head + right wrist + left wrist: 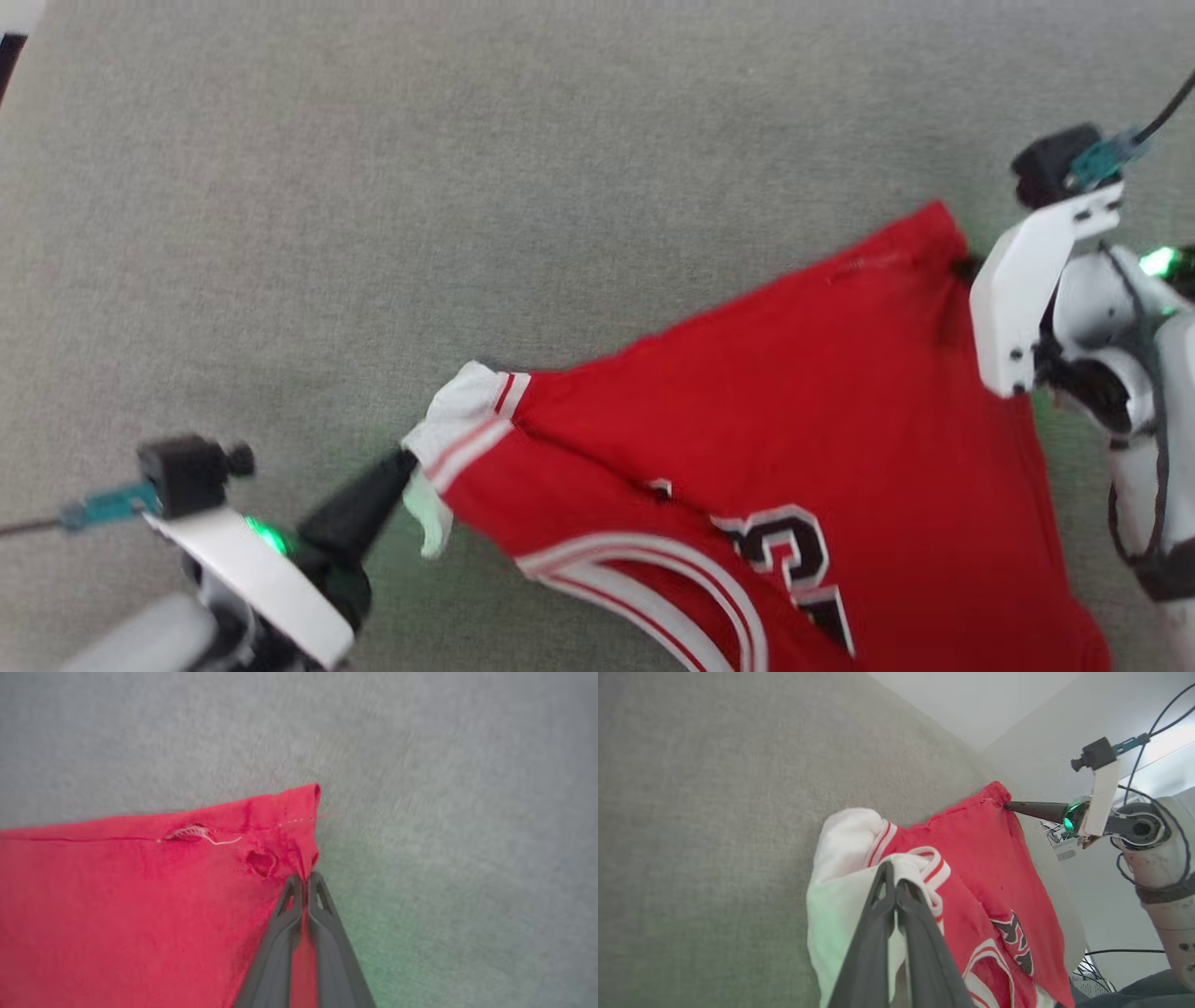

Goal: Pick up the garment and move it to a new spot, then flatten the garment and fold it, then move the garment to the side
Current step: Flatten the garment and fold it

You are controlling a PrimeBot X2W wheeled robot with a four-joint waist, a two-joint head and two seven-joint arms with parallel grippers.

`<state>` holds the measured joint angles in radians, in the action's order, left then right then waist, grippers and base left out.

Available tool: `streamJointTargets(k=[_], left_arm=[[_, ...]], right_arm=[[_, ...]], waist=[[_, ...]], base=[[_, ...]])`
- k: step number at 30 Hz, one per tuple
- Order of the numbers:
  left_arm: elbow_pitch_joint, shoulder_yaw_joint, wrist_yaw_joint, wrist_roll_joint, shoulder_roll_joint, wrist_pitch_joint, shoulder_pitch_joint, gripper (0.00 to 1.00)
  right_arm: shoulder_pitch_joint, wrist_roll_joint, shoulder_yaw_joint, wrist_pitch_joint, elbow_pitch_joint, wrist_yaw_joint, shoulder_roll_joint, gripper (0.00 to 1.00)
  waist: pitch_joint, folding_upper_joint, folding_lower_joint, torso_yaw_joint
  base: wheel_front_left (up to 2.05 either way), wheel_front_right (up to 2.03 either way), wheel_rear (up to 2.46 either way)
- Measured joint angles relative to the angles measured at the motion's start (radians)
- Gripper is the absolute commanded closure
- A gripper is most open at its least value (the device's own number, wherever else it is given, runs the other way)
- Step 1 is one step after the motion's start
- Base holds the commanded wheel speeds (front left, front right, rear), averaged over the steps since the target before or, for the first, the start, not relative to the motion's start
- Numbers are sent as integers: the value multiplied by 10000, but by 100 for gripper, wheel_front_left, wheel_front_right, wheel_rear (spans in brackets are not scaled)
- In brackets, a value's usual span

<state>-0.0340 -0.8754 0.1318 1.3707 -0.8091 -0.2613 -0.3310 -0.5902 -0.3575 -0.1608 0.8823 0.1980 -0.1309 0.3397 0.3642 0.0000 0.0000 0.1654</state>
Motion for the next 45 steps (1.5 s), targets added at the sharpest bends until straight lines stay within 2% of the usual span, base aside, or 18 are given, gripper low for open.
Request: streamJointTargets(k=[1, 4, 6, 9, 14, 21, 27, 30, 33, 40, 45], left_arm=[[138, 90, 0, 52, -104, 2, -466, 100], [299, 276, 0, 238, -215, 0, -988, 100], [474, 474, 0, 790, -357, 23, -1557, 100], [878, 832, 0, 1304, -589, 485, -2854, 100], [2234, 1707, 0, 1749, -790, 1404, -5491, 100], [4769, 3087, 13, 2140, -305, 1787, -9261, 100], [5436, 3603, 17, 2017, 84, 1722, -11238, 100], [5225, 3615, 15, 2199, 190, 1906, -11179, 100], [4851, 3639, 12, 2535, 205, 2079, -10250, 100], [3373, 3799, 4, 3076, 378, 1891, -6355, 100], [2127, 4040, 0, 2949, 627, 1348, -3606, 100]], right_arm=[[-336, 84, 98, -571, 188, -2, -42, 100], [-663, 153, 395, -1104, 474, 0, -107, 100], [-1081, 257, 646, -1455, 756, 0, -180, 100], [-2019, 546, 1154, -1944, 1151, 0, -389, 100], [-4069, 1519, 2343, -2884, 1659, -2, -1122, 100], [-6670, 3099, 4243, -4577, 2527, -42, -2426, 100], [-8182, 4174, 5517, -6090, 3241, -58, -2905, 100], [-8217, 4500, 5597, -6280, 3791, -54, -2909, 100], [-7794, 4650, 5645, -6334, 4249, -50, -2913, 100], [-5719, 4056, 5239, -6195, 4849, -40, -2491, 100], [-3708, 2968, 4383, -6029, 4033, -33, -2023, 100]], waist=[[-129, 0, 1, -124], [-264, 0, 0, -270], [-365, 0, 0, -459], [-427, 0, 0, -788], [-65, 0, 0, -1251], [642, 0, 0, -1831], [868, 0, 0, -2182], [784, 0, 0, -2132], [681, 0, 0, -2064], [400, 0, 0, -1784], [109, 0, 0, -1616]], base=[[0, 0, 0], [0, 0, 0], [0, 0, 0], [0, 0, 0], [0, 0, 0], [0, 0, 0], [0, 0, 0], [0, 0, 0], [0, 0, 0], [0, 0, 0], [0, 0, 0]])
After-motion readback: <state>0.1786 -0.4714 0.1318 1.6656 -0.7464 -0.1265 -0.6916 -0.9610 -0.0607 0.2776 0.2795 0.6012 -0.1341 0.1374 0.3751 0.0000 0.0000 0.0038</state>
